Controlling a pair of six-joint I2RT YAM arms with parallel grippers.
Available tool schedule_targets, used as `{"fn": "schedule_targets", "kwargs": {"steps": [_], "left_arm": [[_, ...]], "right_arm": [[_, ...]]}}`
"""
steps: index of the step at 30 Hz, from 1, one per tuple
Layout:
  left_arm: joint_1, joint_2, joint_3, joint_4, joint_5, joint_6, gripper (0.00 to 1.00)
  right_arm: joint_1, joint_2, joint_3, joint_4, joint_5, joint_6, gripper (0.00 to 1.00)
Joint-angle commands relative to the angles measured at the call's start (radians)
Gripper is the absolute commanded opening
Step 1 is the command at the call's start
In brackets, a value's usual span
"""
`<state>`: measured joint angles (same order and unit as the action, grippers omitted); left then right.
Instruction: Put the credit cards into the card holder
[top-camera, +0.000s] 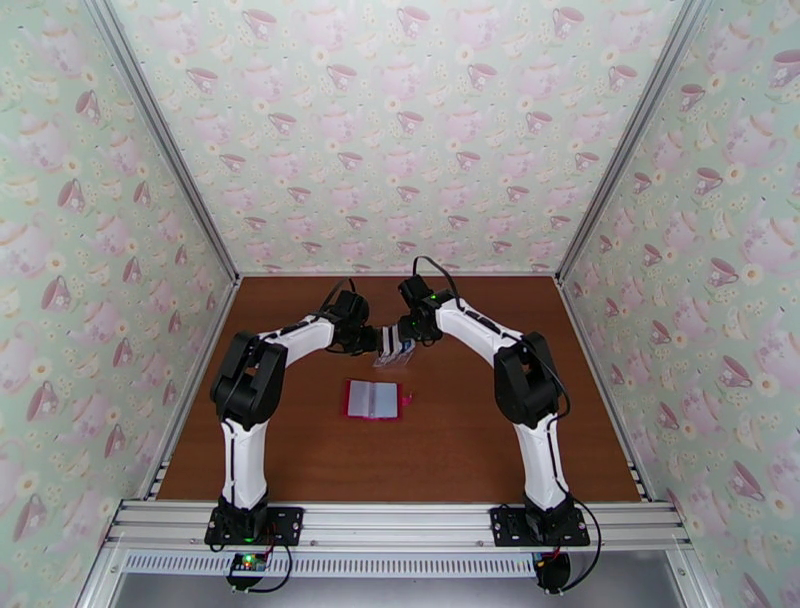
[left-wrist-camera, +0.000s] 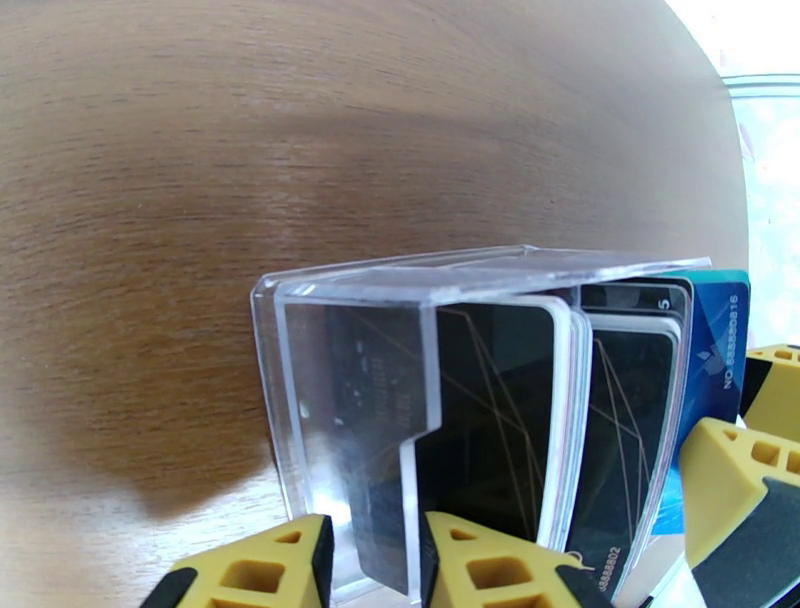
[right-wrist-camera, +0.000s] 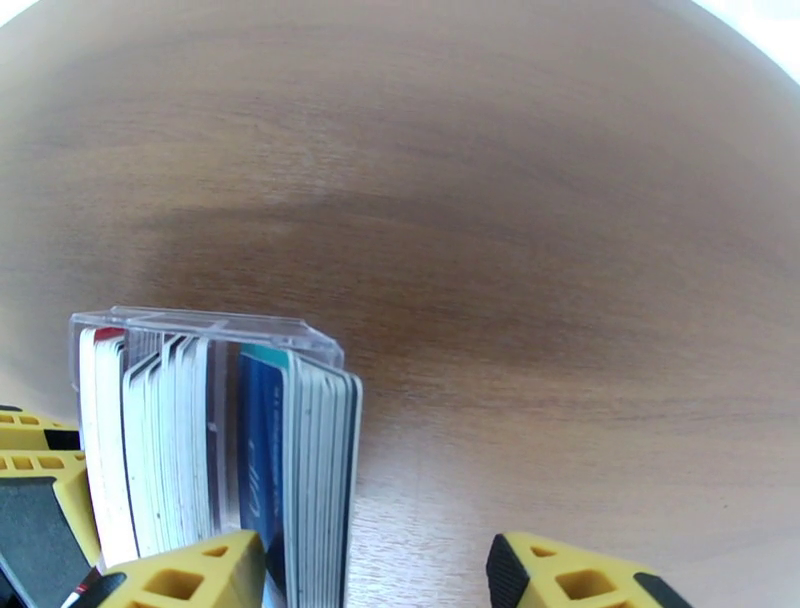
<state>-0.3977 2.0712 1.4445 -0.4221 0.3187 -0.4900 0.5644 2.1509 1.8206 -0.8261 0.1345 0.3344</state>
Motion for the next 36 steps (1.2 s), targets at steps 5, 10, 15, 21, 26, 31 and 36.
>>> {"fn": "schedule_targets", "kwargs": {"steps": [5,10,15,21,26,31,36], "left_arm": [[0.007,0.018,-0.004,-0.005,0.013,-0.007,0.3],[0.006,0.018,-0.007,-0.005,0.013,-0.01,0.3],[0.007,0.02,-0.001,-0.007,0.014,-0.01,0.3],[0.008,0.024,0.006,-0.011,0.014,-0.01,0.3],[0.008,0.028,0.009,-0.012,0.016,-0.01,0.3],[0.01,0.031,0.013,-0.013,0.017,-0.01,0.3],[0.01,0.033,0.016,-0.014,0.019,-0.012,0.3]], "right_arm": [[-0.005,-0.025,0.028,-0.049,0.06,-0.024,0.6],[-0.005,-0.037,0.028,-0.05,0.059,-0.023,0.56],[-0.005,-0.049,0.027,-0.051,0.062,-0.023,0.52],[-0.004,-0.058,0.031,-0.05,0.062,-0.024,0.46],[-0.004,-0.059,0.035,-0.054,0.062,-0.027,0.41],[-0.005,-0.056,0.037,-0.054,0.044,-0.026,0.33],[-0.005,-0.057,0.038,-0.051,0.013,-0.024,0.26]]}}
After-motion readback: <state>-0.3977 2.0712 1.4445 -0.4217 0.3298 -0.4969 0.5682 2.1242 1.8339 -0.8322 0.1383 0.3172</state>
